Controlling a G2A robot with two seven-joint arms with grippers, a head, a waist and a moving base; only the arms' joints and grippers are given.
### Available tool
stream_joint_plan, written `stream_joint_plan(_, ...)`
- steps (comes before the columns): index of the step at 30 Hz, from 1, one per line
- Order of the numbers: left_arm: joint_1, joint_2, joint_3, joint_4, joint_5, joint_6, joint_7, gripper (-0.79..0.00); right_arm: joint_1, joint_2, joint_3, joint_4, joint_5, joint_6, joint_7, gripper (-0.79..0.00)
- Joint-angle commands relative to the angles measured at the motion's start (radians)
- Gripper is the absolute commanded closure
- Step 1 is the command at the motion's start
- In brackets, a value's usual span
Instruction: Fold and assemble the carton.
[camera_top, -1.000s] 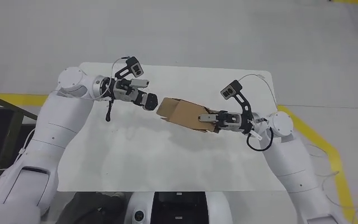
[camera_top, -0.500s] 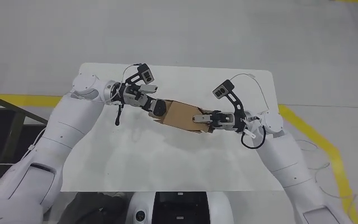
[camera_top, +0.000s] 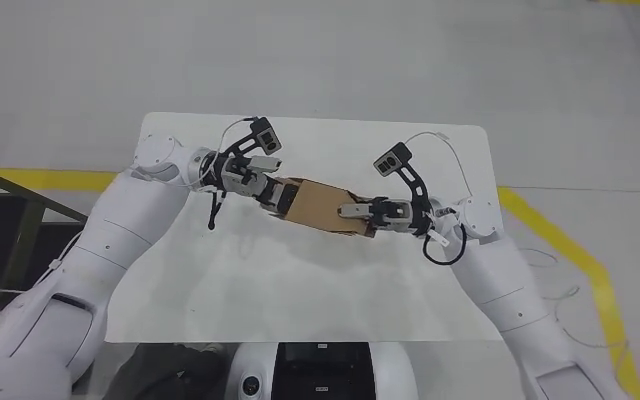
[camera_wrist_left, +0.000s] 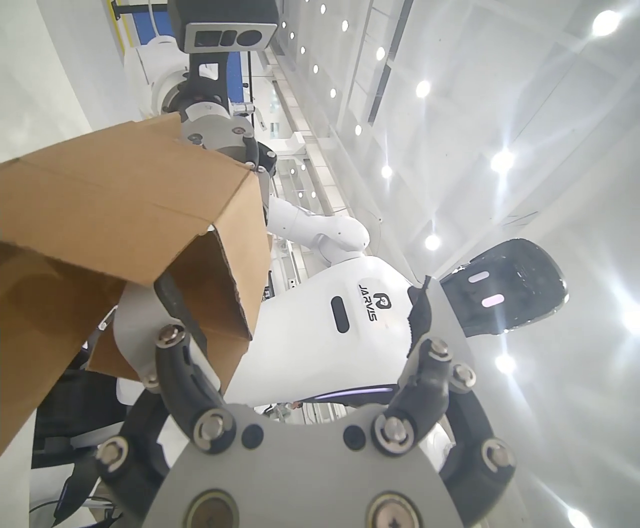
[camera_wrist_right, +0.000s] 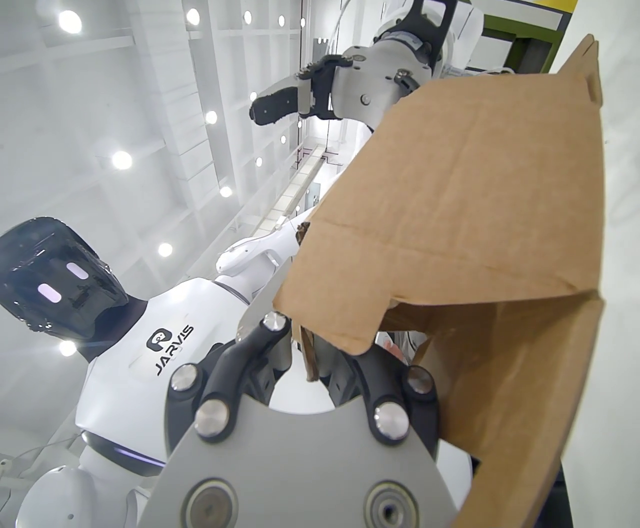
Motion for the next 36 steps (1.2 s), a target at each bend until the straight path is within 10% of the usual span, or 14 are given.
stream_joint_plan(1,-0.002,0.003,0.007,-0.004,-0.016,-0.002,0.000,-0.785,0.004,-0.003,-0.007,0.005,-0.001,-0.001,-0.002,0.000)
stream_joint_plan(8,-0.011,0.020,0.037,-0.020,-0.037,-0.005,0.000,-0.782,0.017,-0.010,-0.017,0.028,0.005,0.001,-0.007,0.000)
stream_joint_plan(17,-0.026,0.035,0.077,-0.019,-0.067,-0.025,0.000,-0.385,0.031,-0.018,-0.026,0.064,0.008,-0.004,-0.007,0.000)
stream_joint_plan(36,-0.078,0.032,0.172,0.027,-0.026,-0.058,0.000,-0.228,0.033,-0.013,0.005,0.040,-0.049,0.021,-0.032,0.000)
